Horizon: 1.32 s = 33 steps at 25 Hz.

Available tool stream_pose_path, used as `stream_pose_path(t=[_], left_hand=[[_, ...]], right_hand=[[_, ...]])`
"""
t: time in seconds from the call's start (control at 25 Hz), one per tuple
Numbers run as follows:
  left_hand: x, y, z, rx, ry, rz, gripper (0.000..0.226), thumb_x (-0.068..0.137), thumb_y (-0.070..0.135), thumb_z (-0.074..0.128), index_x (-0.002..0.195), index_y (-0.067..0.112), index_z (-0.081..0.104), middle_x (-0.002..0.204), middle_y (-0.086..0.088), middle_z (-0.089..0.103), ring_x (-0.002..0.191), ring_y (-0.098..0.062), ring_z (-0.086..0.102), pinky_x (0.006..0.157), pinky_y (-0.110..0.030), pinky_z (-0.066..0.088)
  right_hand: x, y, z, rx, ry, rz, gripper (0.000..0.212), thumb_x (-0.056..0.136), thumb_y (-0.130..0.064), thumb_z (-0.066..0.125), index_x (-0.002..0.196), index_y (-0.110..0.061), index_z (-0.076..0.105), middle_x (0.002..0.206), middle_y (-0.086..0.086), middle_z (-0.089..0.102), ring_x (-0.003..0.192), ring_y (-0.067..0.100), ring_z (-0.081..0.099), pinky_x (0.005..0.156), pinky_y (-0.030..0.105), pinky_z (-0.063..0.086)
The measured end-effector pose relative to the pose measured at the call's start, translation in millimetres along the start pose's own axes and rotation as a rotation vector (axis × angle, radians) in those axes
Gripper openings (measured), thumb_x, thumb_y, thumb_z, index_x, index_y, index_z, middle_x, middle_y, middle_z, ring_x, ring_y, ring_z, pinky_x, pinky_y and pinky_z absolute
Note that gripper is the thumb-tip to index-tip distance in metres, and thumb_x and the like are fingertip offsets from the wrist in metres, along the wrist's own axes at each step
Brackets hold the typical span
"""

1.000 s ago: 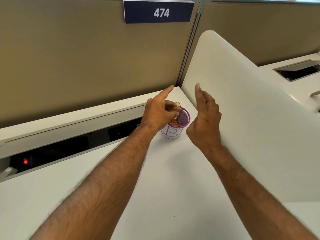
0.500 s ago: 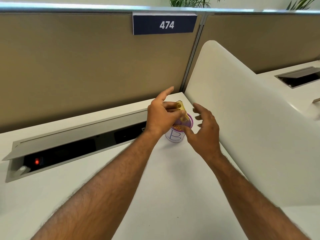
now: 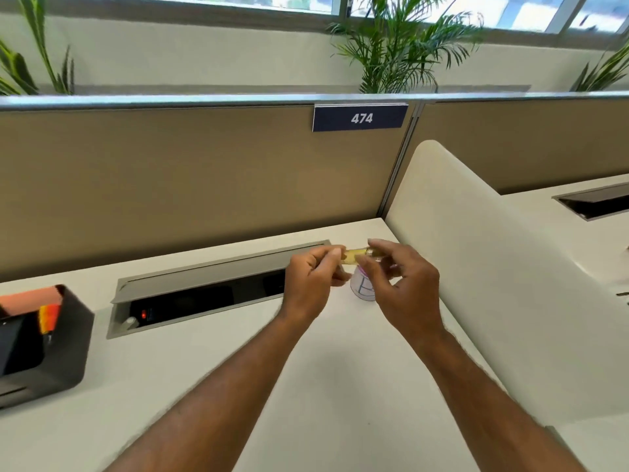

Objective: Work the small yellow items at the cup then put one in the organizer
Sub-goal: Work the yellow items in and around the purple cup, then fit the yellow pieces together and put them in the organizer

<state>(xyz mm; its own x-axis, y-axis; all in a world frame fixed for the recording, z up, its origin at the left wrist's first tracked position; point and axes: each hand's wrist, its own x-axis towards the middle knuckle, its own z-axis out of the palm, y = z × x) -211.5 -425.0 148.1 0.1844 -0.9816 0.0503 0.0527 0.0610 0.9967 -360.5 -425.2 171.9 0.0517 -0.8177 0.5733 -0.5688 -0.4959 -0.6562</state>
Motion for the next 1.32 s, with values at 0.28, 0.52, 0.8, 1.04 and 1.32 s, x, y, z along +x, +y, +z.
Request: stream_pose_path(t=[0.28, 0.52, 0.8, 1.04, 1.32], left_hand=[[-90.9, 11.3, -59.4, 0.406, 0.018, 0.429, 0.029, 0.076, 0.013, 0.082, 0.103, 0.020, 0.073, 0.098, 0.010, 0.075, 0.088, -0.008, 0.069, 0.074, -0.016, 0.054], [-170.0, 2.4, -112.9, 0.369, 0.186, 0.228, 0.020, 0.082, 0.028, 0.075, 0.101, 0.026, 0.071, 0.089, 0.019, 0.074, 0.084, -0.005, 0.070, 0.073, -0.025, 0.059], [-245.7, -23.8, -184.4, 0.406, 0.378, 0.042, 0.014, 0.081, 0.025, 0.078, 0.093, 0.025, 0.070, 0.079, 0.012, 0.074, 0.080, -0.009, 0.069, 0.074, -0.038, 0.061], [-277.2, -27.3, -212.8, 0.458, 0.438, 0.011, 0.014, 0.080, 0.027, 0.078, 0.092, 0.024, 0.070, 0.081, 0.007, 0.074, 0.078, -0.015, 0.069, 0.073, -0.034, 0.060], [-295.7, -26.3, -221.7, 0.437, 0.465, -0.005, 0.016, 0.079, 0.030, 0.079, 0.092, 0.028, 0.070, 0.082, 0.013, 0.074, 0.081, -0.013, 0.069, 0.075, -0.030, 0.060]], right_hand=[[-34.6, -86.5, 3.9, -0.042, -0.147, -0.126, 0.041, 0.079, -0.054, 0.069, 0.080, -0.014, 0.074, 0.069, -0.003, 0.071, 0.060, 0.011, 0.061, 0.056, 0.026, 0.054], [-108.3, -129.9, 33.9, 0.103, -0.257, 0.041, 0.043, 0.087, -0.058, 0.057, 0.102, -0.021, 0.073, 0.083, -0.015, 0.070, 0.068, 0.008, 0.065, 0.060, 0.019, 0.055], [-242.5, -117.5, 78.7, -0.067, -0.873, 0.178, 0.043, 0.082, -0.048, 0.065, 0.121, -0.033, 0.061, 0.114, -0.016, 0.062, 0.094, 0.003, 0.062, 0.087, 0.023, 0.049], [-283.3, -127.0, 103.8, -0.283, -1.148, 0.144, 0.079, 0.068, -0.067, 0.065, 0.137, -0.039, 0.037, 0.136, -0.011, 0.044, 0.124, 0.011, 0.045, 0.101, 0.032, 0.042], [-295.1, -144.6, 112.2, -0.309, -1.068, 0.048, 0.043, 0.082, -0.045, 0.063, 0.119, -0.025, 0.059, 0.122, -0.002, 0.056, 0.115, 0.018, 0.051, 0.091, 0.034, 0.046]])
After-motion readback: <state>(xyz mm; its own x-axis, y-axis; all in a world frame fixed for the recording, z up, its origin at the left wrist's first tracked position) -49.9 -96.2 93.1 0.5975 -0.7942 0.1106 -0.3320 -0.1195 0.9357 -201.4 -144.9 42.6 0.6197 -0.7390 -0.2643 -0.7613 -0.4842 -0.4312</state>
